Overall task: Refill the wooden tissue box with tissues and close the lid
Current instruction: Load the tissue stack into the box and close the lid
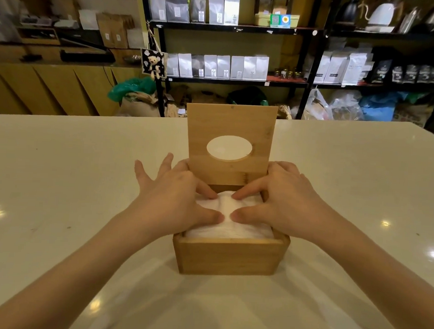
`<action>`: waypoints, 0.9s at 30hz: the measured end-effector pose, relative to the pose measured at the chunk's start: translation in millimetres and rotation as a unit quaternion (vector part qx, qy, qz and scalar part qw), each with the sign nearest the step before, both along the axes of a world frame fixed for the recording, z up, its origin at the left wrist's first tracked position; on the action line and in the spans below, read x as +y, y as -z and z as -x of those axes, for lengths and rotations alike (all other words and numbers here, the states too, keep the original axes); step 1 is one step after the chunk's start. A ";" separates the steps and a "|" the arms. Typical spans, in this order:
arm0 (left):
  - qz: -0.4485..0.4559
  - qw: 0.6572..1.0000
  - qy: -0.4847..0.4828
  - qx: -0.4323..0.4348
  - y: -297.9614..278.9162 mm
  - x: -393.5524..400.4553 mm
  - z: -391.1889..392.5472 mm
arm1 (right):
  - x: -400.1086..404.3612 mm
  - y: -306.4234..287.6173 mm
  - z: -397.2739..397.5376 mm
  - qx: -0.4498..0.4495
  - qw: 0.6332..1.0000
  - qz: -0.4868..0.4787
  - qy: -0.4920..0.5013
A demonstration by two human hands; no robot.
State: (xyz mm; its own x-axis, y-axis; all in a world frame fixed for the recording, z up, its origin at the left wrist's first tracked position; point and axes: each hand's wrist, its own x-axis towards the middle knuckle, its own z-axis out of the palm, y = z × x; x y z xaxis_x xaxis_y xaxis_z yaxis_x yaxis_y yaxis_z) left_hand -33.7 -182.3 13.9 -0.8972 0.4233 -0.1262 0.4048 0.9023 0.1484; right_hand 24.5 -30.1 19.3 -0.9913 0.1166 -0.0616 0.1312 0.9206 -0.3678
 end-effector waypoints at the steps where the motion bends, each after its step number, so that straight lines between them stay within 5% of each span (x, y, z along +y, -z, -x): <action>1: -0.004 1.000 0.003 -0.017 -3.1 -3.5 0.9 | 3.2 -2.4 -1.0 -0.004 1.000 0.024 -0.010; 8: 0.026 0.999 0.015 -0.022 -14.3 -14.1 -0.6 | 8.3 -13.1 -4.2 -0.023 0.997 0.053 -0.045; 15: 0.046 0.997 0.025 -0.050 -12.6 -12.6 3.3 | 7.1 -5.6 2.6 -0.030 0.997 -0.025 -0.068; 21: -0.243 0.968 0.058 0.024 -48.2 -30.6 6.1 | 33.2 -44.3 -0.1 0.020 0.984 0.143 -0.107; 27: -0.301 0.932 0.151 0.133 -55.5 -28.2 12.6 | 33.3 -53.3 11.2 0.250 0.953 0.143 -0.097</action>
State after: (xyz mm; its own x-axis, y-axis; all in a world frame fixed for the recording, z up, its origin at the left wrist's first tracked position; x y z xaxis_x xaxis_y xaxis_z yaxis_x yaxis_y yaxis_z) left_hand -46.3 -210.6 69.4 -0.6920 0.5835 0.4250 0.7209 0.5277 0.4494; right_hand 13.3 3.2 72.6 -0.9062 -0.0214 0.4223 -0.2881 0.7624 -0.5795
